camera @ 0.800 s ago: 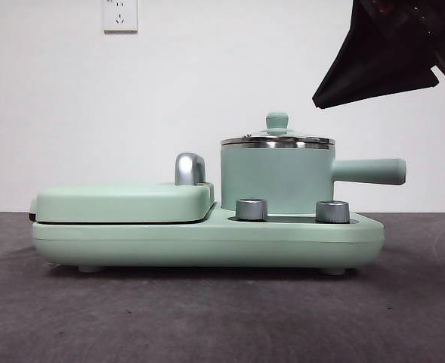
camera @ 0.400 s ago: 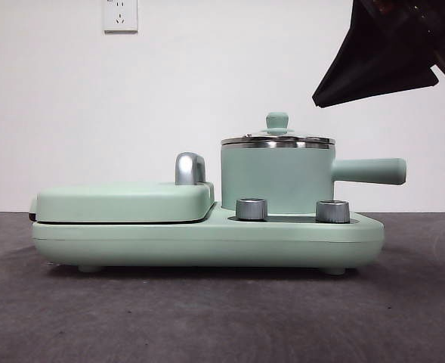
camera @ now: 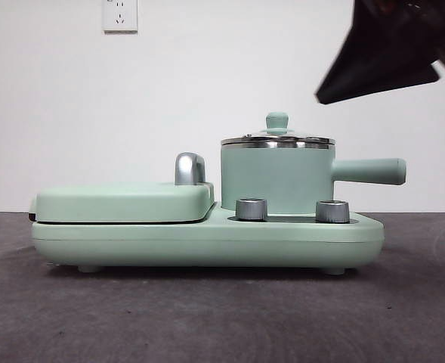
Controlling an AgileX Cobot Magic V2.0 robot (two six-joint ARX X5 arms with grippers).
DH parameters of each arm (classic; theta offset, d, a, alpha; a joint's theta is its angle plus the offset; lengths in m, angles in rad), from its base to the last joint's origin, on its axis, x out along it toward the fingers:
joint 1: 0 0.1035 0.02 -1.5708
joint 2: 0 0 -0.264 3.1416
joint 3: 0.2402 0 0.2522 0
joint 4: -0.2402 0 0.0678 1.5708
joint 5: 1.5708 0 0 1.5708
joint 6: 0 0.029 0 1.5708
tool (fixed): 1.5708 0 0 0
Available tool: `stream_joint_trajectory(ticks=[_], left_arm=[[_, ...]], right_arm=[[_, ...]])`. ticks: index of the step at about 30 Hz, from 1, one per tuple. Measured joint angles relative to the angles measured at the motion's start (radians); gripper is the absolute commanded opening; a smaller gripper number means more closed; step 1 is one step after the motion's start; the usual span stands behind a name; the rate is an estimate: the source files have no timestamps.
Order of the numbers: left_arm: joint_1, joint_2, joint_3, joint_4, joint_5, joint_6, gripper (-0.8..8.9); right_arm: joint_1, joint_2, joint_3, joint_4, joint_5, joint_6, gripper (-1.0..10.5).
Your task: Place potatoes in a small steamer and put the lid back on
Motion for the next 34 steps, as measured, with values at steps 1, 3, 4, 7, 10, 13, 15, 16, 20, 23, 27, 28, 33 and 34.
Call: stream_joint_trajectory(ticks=[1,3,4,7,10,13,15,16,20,23,27,28,33,34], left_arm=[[0.0,0.0,0.0,0.0,0.0,0.0,0.09],[0.0,0.0,0.0,0.0,0.0,0.0,0.09],[0.0,0.0,0.0,0.0,0.0,0.0,0.09],[0.0,0.0,0.0,0.0,0.0,0.0,0.09],[0.0,0.0,0.0,0.0,0.0,0.0,0.09],[0.0,0.0,0.0,0.0,0.0,0.0,0.09],[0.0,0.0,0.0,0.0,0.0,0.0,0.09],[0.0,0.0,0.0,0.0,0.0,0.0,0.09],[0.0,0.0,0.0,0.0,0.0,0.0,0.09],[0.0,0.0,0.0,0.0,0.0,0.0,0.09],[0.0,0.0,0.0,0.0,0.0,0.0,0.09],[0.0,0.0,0.0,0.0,0.0,0.0,0.09],[0.0,0.0,0.0,0.0,0.0,0.0,0.09],[0.0,0.0,0.0,0.0,0.0,0.0,0.09]], right_arm=[[-0.008,-0.019,-0.01,0.006,0.02,-0.029,0.2],[-0.045,-0.092,-0.061,0.057,0.063,-0.084,0.2],[-0.073,-0.145,-0.103,0.1,0.066,-0.102,0.2],[-0.162,-0.323,-0.26,0.224,0.068,-0.126,0.2],[-0.27,-0.527,-0.428,0.282,0.105,-0.138,0.2],[-0.364,-0.676,-0.533,0.278,0.122,-0.138,0.2],[-0.412,-0.756,-0.58,0.276,0.122,-0.138,0.2],[-0.436,-0.795,-0.595,0.264,0.121,-0.138,0.2],[-0.514,-0.9,-0.594,0.201,0.12,-0.138,0.2],[-0.554,-0.899,-0.594,0.197,0.116,-0.136,0.2],[-0.56,-0.898,-0.594,0.196,0.116,-0.117,0.2],[-0.56,-0.898,-0.594,0.196,0.116,-0.114,0.2],[-0.56,-0.898,-0.594,0.203,0.116,-0.111,0.2],[-0.56,-0.898,-0.594,0.204,0.116,-0.111,0.2]])
